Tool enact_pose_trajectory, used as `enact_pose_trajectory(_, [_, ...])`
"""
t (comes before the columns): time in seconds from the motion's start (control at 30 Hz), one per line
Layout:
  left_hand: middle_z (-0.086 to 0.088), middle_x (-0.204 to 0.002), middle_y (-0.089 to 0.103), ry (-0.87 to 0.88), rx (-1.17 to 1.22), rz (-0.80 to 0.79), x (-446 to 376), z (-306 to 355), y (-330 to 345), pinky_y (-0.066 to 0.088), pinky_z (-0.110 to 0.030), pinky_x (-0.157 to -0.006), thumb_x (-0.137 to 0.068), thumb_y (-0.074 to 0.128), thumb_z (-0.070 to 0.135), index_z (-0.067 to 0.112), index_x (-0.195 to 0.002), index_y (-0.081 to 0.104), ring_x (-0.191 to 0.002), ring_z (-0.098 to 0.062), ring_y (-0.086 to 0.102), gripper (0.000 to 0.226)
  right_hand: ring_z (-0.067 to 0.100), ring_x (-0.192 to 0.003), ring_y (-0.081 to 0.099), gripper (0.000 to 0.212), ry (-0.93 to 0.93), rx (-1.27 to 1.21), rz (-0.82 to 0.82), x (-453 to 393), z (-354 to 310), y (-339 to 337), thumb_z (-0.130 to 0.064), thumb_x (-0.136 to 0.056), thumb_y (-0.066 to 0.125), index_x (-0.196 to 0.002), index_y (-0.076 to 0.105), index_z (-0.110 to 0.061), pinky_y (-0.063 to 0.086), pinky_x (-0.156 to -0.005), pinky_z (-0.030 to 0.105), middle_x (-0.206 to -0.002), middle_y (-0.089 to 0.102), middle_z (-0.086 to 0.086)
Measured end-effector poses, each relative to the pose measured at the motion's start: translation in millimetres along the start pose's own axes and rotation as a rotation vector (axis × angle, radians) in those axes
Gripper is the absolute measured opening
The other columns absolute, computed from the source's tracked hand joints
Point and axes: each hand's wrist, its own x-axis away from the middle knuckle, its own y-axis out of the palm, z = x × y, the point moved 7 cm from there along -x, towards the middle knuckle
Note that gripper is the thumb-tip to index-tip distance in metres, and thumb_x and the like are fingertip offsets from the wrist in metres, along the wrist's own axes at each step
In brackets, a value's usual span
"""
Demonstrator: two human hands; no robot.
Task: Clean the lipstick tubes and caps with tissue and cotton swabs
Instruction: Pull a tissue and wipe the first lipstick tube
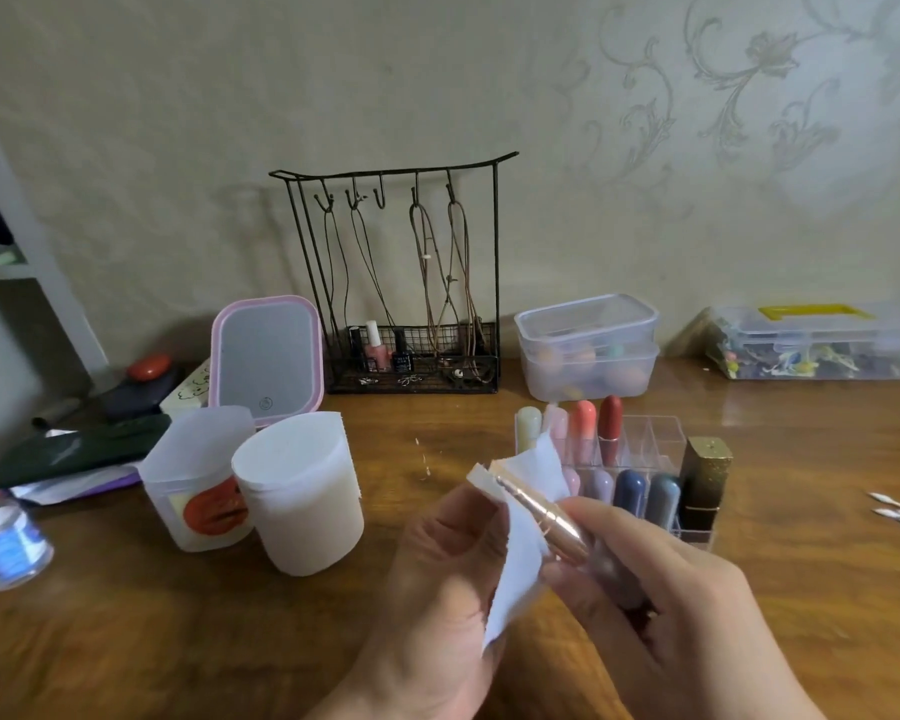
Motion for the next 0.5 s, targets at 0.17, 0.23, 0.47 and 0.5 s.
enact_pose_trajectory(0.17, [-0.013, -0.097, 0.074, -0.022, -0.012, 0.061, 0, 6, 3, 0.058, -0.033, -0.064, -0.073, 0.078, 0.025, 0.019, -0.084, 0.080, -0.088, -0.029, 0.070, 0.013, -0.009, -0.055, 0.060, 0.028, 0.156, -0.064, 0.084, 9, 10, 2, -0.065, -0.073, 0.062, -0.090, 0.054, -0.045, 0.043, -0.046, 0.003, -0.080, 0.065, -0.027])
enact_pose_trajectory(0.23, [-0.018, -0.105, 0.070, -0.070, 0.012, 0.064, -1, 0, -2, 0.054, -0.034, -0.063, -0.043, 0.094, 0.043, 0.015, -0.095, 0.078, -0.087, -0.031, 0.067, 0.061, -0.010, -0.051, 0.058, 0.030, 0.158, -0.037, 0.054, 10, 9, 4, -0.069, -0.078, 0.055, -0.086, 0.060, -0.039, 0.041, -0.045, 0.003, -0.070, 0.064, -0.025])
enact_pose_trajectory(0.47, [-0.002, -0.074, 0.075, -0.004, -0.040, -0.040, 2, 13, 6, 0.058, -0.023, -0.058, -0.027, 0.093, 0.050, 0.025, -0.075, 0.080, -0.065, -0.014, 0.071, 0.055, 0.013, -0.039, 0.043, 0.060, 0.779, -1.000, -0.345, 21, 13, 44, -0.073, -0.061, 0.073, -0.069, 0.073, -0.014, 0.034, -0.041, 0.017, -0.050, 0.047, 0.007])
enact_pose_trajectory(0.5, [-0.003, -0.072, 0.074, 0.009, -0.022, -0.068, 2, 15, 10, 0.057, -0.024, -0.056, -0.030, 0.093, 0.049, 0.023, -0.077, 0.080, -0.059, -0.014, 0.069, 0.055, 0.015, -0.038, 0.041, 0.058, 0.851, -1.051, -0.370, 23, 14, 47, -0.067, -0.073, 0.069, -0.062, 0.072, -0.010, 0.034, -0.040, 0.019, -0.049, 0.044, 0.010])
